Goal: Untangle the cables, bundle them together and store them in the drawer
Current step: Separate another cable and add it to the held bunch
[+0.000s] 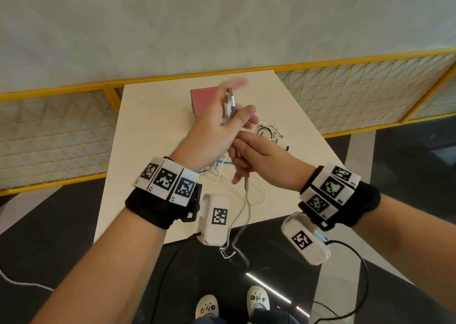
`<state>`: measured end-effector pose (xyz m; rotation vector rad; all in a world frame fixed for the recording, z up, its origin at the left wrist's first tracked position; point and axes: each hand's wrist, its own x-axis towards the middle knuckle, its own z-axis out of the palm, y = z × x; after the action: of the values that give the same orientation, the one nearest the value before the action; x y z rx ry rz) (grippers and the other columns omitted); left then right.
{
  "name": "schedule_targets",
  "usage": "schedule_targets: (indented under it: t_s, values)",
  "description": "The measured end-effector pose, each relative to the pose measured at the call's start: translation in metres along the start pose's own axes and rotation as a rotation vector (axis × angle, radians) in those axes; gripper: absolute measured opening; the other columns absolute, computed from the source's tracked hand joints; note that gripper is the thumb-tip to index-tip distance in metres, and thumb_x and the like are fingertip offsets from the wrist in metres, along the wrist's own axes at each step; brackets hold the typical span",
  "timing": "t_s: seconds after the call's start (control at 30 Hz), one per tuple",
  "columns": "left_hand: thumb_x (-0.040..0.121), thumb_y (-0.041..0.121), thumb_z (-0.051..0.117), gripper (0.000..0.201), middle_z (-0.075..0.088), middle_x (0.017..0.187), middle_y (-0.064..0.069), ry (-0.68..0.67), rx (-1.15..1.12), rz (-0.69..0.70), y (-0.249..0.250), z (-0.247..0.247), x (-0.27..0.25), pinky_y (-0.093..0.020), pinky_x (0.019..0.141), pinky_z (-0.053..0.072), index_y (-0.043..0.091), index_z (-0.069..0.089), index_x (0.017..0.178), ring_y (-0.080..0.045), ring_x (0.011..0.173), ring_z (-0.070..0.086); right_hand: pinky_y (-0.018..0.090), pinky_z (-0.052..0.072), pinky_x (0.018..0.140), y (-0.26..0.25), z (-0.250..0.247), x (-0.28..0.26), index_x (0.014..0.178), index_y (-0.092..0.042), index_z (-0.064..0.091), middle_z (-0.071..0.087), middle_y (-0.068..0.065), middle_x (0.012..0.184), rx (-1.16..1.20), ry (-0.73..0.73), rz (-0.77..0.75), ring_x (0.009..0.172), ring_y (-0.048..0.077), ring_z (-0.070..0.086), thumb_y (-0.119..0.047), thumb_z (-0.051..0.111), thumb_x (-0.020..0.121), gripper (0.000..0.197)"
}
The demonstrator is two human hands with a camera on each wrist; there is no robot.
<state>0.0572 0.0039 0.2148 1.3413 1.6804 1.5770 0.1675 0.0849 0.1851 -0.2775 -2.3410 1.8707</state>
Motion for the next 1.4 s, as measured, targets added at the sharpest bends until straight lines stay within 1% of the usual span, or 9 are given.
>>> schedule_targets:
  t_s: [0.2, 0.33, 0.47, 0.57, 0.63, 0.77, 0.97, 1.1, 1.4]
  values:
    - [0.103, 0.019, 0.044, 0.004, 0.071, 0.094, -0.015, -0.006, -0.028, 0.017, -0.005, -0.008, 0.001, -0.068, 0.076, 0.051, 0.018, 0.042, 0.100, -0.027, 0.085, 0.075, 0.025, 0.034, 0.049, 0.006, -0.001, 0.005, 0.086, -0.013, 0.047, 0.037, -0.008, 0.061, 0.077, 0.045, -0.024, 0.049, 0.009, 0.029, -0.015, 0.024, 0.104, 0.029]
    - [0.106, 0.017, 0.034, 0.011, 0.070, 0.107, -0.019, -0.021, -0.096, 0.031, -0.003, -0.013, 0.004, -0.041, 0.081, 0.058, 0.015, 0.042, 0.098, -0.023, 0.096, 0.073, 0.031, 0.015, 0.050, 0.008, -0.004, 0.010, 0.084, -0.010, 0.042, 0.031, -0.008, 0.060, 0.123, 0.033, -0.047, 0.053, 0.013, 0.019, -0.015, 0.022, 0.104, 0.029]
    - [0.105, 0.022, 0.038, 0.035, 0.060, 0.129, -0.020, 0.037, -0.363, -0.068, -0.003, -0.017, 0.005, -0.026, 0.083, 0.055, 0.017, 0.033, 0.139, -0.027, 0.110, 0.067, 0.020, 0.020, 0.046, 0.004, -0.005, 0.016, 0.081, -0.013, 0.040, 0.030, -0.010, 0.060, 0.078, 0.026, -0.101, 0.051, 0.007, 0.022, -0.016, 0.023, 0.104, 0.029]
    - [0.105, 0.031, 0.032, 0.034, 0.073, 0.110, -0.009, -0.015, -0.194, -0.115, -0.004, -0.016, 0.006, -0.016, 0.064, 0.051, 0.009, 0.057, 0.102, -0.019, 0.090, 0.073, 0.021, 0.019, 0.047, 0.000, 0.002, 0.024, 0.080, -0.013, 0.039, 0.024, -0.003, 0.062, 0.095, 0.000, -0.135, 0.051, 0.005, 0.022, -0.014, 0.022, 0.103, 0.029]
    - [0.106, 0.029, 0.030, 0.039, 0.071, 0.080, -0.007, 0.071, -0.157, -0.051, -0.002, -0.015, 0.009, -0.019, 0.051, 0.049, 0.014, 0.044, 0.074, -0.024, 0.071, 0.069, 0.028, 0.020, 0.049, 0.004, 0.007, 0.030, 0.082, -0.012, 0.039, 0.025, -0.003, 0.062, 0.056, -0.018, -0.138, 0.051, 0.006, 0.024, -0.014, 0.023, 0.103, 0.027]
    - [0.107, 0.030, 0.030, 0.040, 0.025, 0.052, 0.007, 0.333, -0.372, -0.020, -0.005, -0.038, 0.021, -0.018, 0.038, 0.024, 0.018, 0.036, 0.069, -0.009, 0.041, 0.026, 0.016, 0.035, 0.056, 0.043, 0.004, 0.039, 0.090, -0.011, 0.040, 0.042, -0.004, 0.071, -0.472, -0.087, -0.116, 0.056, 0.003, 0.037, -0.018, 0.028, 0.102, 0.019]
    - [0.106, 0.035, 0.035, 0.041, 0.024, 0.046, 0.012, 0.383, -0.353, -0.077, -0.015, -0.073, 0.026, -0.015, 0.038, 0.015, 0.021, 0.036, 0.067, -0.004, 0.036, 0.017, 0.029, 0.044, 0.074, 0.112, -0.008, 0.048, 0.100, -0.015, 0.044, 0.057, 0.009, 0.095, -0.758, -0.386, 0.300, 0.079, 0.019, 0.055, -0.016, 0.036, 0.097, 0.008]
    - [0.099, 0.035, 0.054, 0.048, 0.024, 0.043, 0.012, 0.394, -0.235, -0.209, -0.031, -0.076, 0.026, -0.015, 0.037, 0.015, 0.024, 0.030, 0.058, -0.007, 0.035, 0.017, 0.034, 0.041, 0.101, 0.117, -0.011, 0.061, 0.139, -0.021, 0.035, 0.053, 0.001, 0.128, -0.875, -0.614, 0.330, 0.117, 0.018, 0.051, -0.010, 0.065, 0.084, 0.063]
    - [0.100, 0.046, 0.045, 0.056, 0.036, 0.055, -0.003, 0.534, -0.080, -0.484, -0.085, -0.068, 0.021, -0.021, 0.043, 0.027, 0.018, 0.039, 0.052, -0.011, 0.038, 0.030, 0.031, 0.041, 0.096, 0.154, 0.008, 0.139, 0.123, -0.009, 0.055, 0.055, 0.012, 0.126, -0.765, -0.091, 0.273, 0.117, 0.029, 0.053, -0.011, 0.050, 0.091, 0.032]
